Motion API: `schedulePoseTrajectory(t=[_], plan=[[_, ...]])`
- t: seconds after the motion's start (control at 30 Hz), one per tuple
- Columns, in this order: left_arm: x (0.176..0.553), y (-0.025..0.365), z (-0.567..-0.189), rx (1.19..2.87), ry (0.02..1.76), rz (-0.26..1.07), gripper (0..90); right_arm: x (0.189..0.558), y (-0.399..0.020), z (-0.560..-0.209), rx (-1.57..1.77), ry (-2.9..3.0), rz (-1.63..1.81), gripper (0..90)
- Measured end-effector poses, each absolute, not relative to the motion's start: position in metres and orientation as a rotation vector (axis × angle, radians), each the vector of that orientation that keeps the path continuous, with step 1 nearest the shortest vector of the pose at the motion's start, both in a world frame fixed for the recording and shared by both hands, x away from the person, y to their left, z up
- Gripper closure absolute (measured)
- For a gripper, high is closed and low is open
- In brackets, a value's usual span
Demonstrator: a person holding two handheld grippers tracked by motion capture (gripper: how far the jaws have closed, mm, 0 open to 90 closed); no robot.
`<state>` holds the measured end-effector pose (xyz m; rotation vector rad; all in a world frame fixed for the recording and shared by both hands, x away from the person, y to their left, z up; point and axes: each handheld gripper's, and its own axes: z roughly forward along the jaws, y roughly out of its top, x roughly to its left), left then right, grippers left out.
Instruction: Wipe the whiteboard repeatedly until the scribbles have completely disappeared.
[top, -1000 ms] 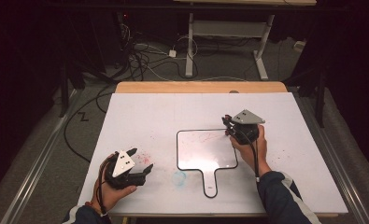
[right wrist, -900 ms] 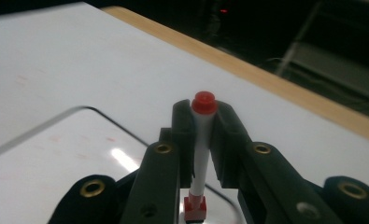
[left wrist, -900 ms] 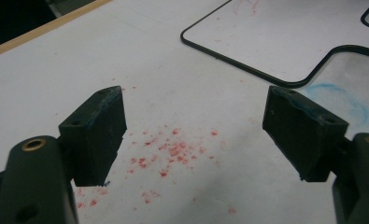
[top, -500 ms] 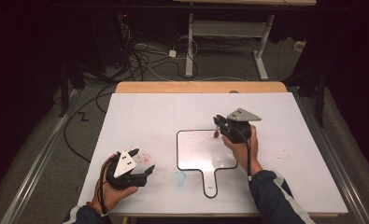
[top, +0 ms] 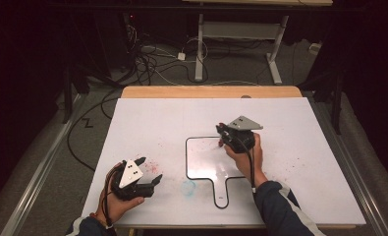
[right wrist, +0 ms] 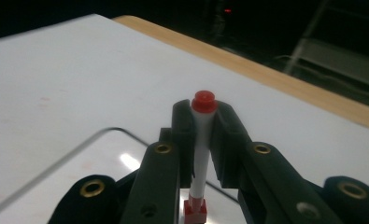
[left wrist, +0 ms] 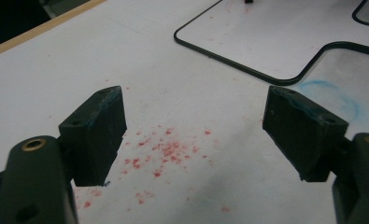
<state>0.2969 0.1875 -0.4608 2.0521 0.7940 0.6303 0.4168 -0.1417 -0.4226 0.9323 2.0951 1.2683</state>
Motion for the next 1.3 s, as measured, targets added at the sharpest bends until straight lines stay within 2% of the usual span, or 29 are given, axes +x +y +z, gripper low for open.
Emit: schedulePoseTrajectory(t=[0.2,0.5,0.63,0.9,1.07,1.3], plan=[[0.296,0.189,-0.461,2.056,0.791,0.627,20.5,0.406,-0.122,-0.422,0.839,2.154,1.254,81.4],[0.296,0.189,-0.461,2.057,0.791,0.625,20.4,0.434,-0.155,-0.420,0.905,2.013,1.042,81.4],[0.297,0.188,-0.462,2.065,0.788,0.618,20.5,0.438,-0.163,-0.421,0.965,1.988,1.097,81.4],[0.298,0.187,-0.463,2.066,0.784,0.619,20.5,0.435,-0.140,-0.425,0.942,2.040,1.244,81.4],[0.299,0.186,-0.464,2.071,0.786,0.612,20.4,0.437,-0.141,-0.423,0.940,2.012,1.131,81.4],[0.299,0.185,-0.464,2.078,0.781,0.609,20.4,0.440,-0.139,-0.425,0.949,2.039,1.239,81.4]])
